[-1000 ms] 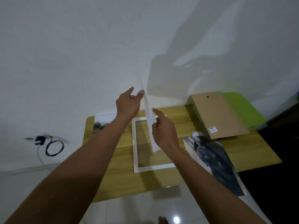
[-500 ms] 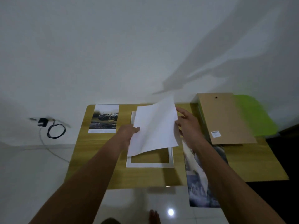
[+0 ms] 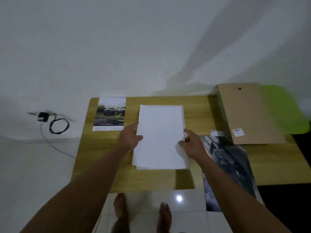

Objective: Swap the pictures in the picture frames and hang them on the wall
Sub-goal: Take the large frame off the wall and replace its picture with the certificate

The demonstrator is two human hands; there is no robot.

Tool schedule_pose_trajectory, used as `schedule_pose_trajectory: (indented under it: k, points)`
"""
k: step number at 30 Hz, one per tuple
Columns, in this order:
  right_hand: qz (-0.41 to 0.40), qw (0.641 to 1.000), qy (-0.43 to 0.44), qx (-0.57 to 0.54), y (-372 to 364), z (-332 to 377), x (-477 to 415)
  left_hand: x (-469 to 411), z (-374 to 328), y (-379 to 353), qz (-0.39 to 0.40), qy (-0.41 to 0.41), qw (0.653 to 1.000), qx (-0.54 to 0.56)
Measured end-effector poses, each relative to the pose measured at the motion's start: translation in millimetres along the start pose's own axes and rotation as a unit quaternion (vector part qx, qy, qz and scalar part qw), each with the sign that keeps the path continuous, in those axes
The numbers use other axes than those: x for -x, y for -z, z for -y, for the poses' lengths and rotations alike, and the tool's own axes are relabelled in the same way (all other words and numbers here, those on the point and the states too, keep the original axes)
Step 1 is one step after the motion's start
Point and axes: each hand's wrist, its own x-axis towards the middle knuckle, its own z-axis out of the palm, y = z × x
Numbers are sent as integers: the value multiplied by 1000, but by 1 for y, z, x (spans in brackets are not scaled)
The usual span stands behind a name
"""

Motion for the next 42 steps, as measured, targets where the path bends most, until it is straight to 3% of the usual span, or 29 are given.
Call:
schedule_pose_trajectory:
  k: [5, 10, 13, 17, 28, 35, 42]
  points:
    - [-34, 997, -29, 68, -24, -17, -11, -16, 19, -12, 9, -17, 997, -69]
    - [-61, 963, 18, 261, -32, -20, -9, -27, 27, -25, -16, -77, 979, -189]
    - [-5, 932, 111, 344, -33, -21, -10, -29, 31, -27, -34, -131, 953, -272]
    - [52, 909, 134, 391, -35, -27, -20, -32, 38, -30, 56, -163, 923, -345]
    - [31, 907, 148, 393, -36, -32, -37, -41, 40, -35, 34, -211, 848, -485]
    - [41, 910, 158, 380, -33, -40, -43, -44, 47, -35, 96, -217, 850, -470]
    - [15, 927, 161, 337, -28, -41, -44, -46, 48, -34, 82, -213, 854, -469]
